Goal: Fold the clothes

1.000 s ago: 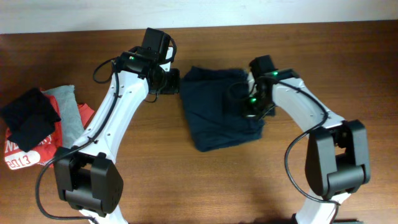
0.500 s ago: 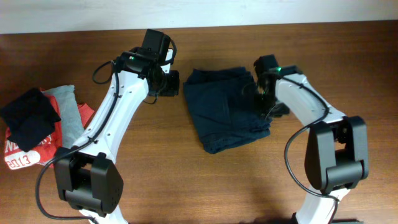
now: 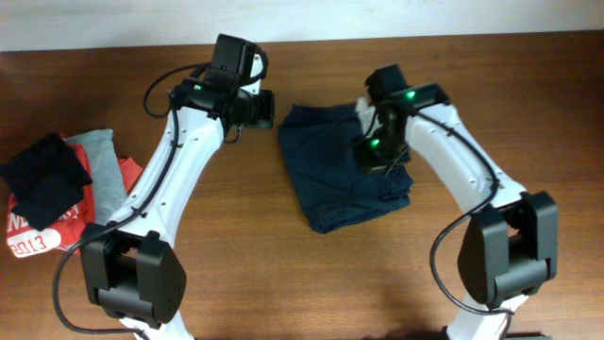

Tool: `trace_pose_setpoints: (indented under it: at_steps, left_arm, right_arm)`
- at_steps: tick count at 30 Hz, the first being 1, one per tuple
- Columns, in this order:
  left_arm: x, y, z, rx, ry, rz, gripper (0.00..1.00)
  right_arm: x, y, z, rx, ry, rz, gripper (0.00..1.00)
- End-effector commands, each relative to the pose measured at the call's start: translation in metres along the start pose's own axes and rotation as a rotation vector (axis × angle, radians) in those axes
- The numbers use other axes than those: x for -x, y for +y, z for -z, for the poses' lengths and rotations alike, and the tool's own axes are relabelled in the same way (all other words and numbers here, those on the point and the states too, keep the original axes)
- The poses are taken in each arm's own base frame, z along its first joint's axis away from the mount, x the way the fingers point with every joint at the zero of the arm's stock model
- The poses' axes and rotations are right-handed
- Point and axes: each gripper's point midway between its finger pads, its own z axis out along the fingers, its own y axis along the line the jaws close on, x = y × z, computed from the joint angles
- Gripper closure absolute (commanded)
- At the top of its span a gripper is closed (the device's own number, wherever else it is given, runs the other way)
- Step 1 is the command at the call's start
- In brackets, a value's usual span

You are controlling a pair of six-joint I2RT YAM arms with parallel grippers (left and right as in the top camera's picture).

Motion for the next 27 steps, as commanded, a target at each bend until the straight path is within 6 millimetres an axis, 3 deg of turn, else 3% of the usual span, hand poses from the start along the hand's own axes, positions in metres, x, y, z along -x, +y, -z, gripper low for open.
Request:
trace_pose_setpoints:
  at_steps: [1, 7, 10, 13, 16, 20, 27]
  left_arm:
    - [0.008, 0.016, 0.005, 0.022, -0.019, 0.000, 0.56]
    - [0.003, 0.021, 0.005, 0.030, 0.003, 0.007, 0.56]
    - [0.002, 0.020, 0.005, 0.026, 0.010, 0.007, 0.56]
    - [-0.002, 0.017, 0.005, 0.011, 0.023, 0.008, 0.55]
    - [-0.006, 0.018, 0.005, 0.012, 0.044, 0.009, 0.55]
    - [-0.011, 0.018, 0.006, 0.015, 0.061, 0.011, 0.51]
    - [-0.010, 0.019, 0.005, 0.017, 0.056, 0.010, 0.41]
  right_arm:
    - [-0.018, 0.035, -0.018, 0.177, 0.046, 0.039, 0.78]
    - [-0.040, 0.025, -0.058, 0.174, 0.090, 0.003, 0.75]
    - [-0.045, 0.002, -0.085, 0.082, 0.069, 0.007, 0.74]
    - [-0.039, -0.028, -0.097, -0.073, 0.009, -0.025, 0.73]
    - [-0.030, -0.043, -0.093, -0.165, -0.030, -0.040, 0.69]
    - [-0.023, -0.038, -0.078, -0.165, -0.037, -0.038, 0.69]
    - [0.010, -0.018, -0.015, -0.152, -0.153, 0.002, 0.68]
